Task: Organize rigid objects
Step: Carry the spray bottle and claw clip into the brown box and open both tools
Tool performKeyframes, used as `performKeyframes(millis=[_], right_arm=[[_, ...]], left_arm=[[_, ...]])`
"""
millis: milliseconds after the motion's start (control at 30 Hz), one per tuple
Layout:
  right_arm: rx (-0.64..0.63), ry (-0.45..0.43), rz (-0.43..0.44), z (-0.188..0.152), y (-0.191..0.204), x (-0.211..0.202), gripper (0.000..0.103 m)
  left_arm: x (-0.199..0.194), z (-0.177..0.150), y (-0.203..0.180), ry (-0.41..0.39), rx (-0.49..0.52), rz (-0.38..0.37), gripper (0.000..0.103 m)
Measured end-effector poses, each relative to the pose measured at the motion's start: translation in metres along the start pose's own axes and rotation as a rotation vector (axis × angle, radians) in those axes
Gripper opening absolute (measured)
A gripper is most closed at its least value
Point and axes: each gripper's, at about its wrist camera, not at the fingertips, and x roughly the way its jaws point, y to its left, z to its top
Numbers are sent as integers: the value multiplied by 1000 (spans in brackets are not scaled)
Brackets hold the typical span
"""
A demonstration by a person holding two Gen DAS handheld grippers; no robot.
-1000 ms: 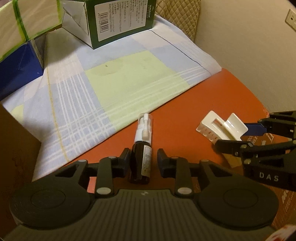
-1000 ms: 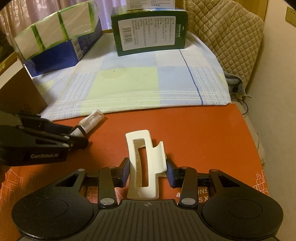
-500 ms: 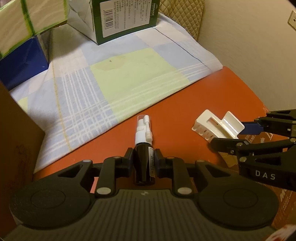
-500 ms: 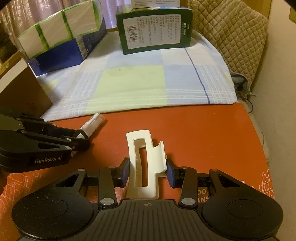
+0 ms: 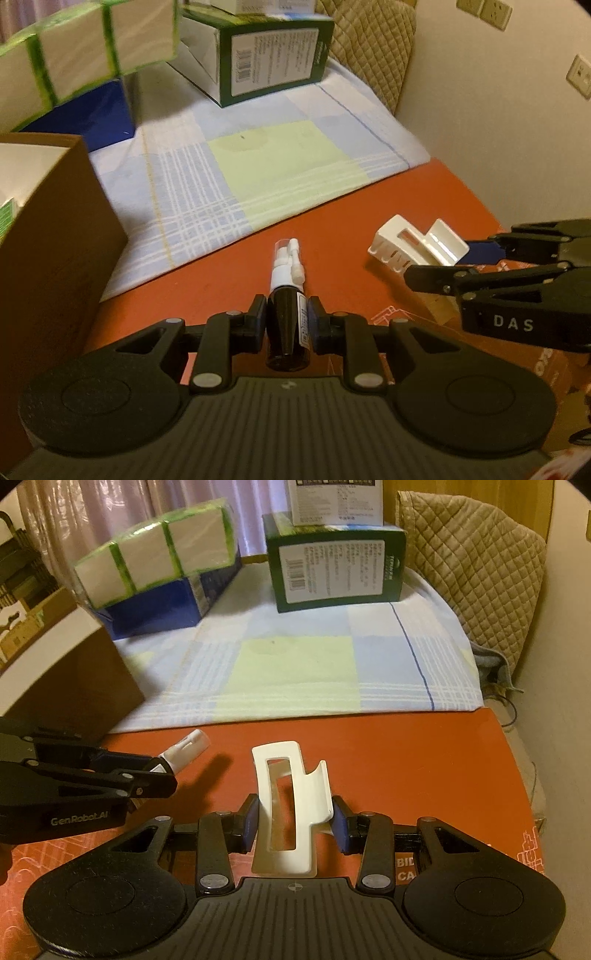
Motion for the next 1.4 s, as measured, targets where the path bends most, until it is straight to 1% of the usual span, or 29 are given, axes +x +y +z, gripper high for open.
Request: performKeyframes(millis=[200,333,500,700,833,1000,1233,1400], right_arm=[[-2,-16,38,-2,13,-17,37],[-13,-23,71,-2,28,-28,37],[-35,-36,139,-1,54,-39,37],[-90,-39,254,6,106,-46,37],[-150,-41,329,10,151,-48,37],[-221,-57,403,15,206,-46,37],[-282,-71,441,27,272,-35,37],[-306,-61,438,35,307,-24,37]], left_arm=[[-40,-8,7,-64,-48,3,19],[-66,-16,14,-91,-87,29,19],[-103,-31,27,-135,-137,60,19],[-148,-55,54,-187,-201,115,19],[-180,-71,79,-225,-249,174,19],[-213,-92,113,-259,-300,247,19],[-232,-108,158,-263,-339,324,19],[-233,-112,186,-249,-340,346,19]])
